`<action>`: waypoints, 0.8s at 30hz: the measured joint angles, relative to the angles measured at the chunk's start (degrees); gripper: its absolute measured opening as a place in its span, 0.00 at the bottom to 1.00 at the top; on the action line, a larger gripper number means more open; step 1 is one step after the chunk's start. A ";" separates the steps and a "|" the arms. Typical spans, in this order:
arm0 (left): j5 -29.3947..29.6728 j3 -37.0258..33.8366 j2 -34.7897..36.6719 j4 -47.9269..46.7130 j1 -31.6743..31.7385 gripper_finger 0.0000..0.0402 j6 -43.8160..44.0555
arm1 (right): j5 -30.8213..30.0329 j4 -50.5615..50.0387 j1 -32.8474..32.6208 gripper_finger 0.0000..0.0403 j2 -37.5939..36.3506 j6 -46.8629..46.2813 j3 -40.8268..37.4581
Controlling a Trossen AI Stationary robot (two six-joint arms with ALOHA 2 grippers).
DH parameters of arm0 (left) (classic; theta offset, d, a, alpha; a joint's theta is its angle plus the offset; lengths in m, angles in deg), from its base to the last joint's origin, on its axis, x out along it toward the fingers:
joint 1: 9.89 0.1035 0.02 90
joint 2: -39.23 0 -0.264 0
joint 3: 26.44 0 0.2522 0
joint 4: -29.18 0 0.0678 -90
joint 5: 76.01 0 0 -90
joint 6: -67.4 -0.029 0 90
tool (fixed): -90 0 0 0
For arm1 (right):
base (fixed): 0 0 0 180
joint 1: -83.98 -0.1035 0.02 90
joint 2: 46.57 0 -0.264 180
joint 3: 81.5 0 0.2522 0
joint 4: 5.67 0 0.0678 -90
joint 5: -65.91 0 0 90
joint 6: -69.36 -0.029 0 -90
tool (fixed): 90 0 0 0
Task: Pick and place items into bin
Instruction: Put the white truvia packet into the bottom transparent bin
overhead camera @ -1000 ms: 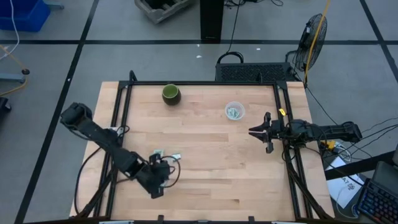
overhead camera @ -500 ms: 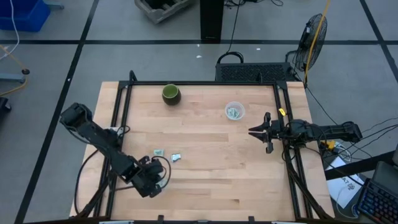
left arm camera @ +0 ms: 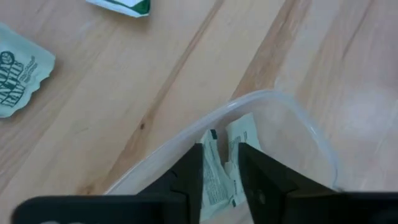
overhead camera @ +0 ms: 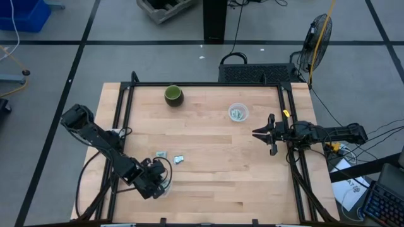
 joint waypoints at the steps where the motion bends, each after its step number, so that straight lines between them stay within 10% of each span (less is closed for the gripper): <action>1: -0.03 0.00 0.00 0.10 0.00 0.28 -0.14 | 0.00 -0.02 -0.01 0.17 0.00 0.00 0.00; 24: 1.18 0.22 2.77 3.55 2.05 0.37 -13.52 | 0.00 -0.02 0.00 0.17 0.00 0.00 0.04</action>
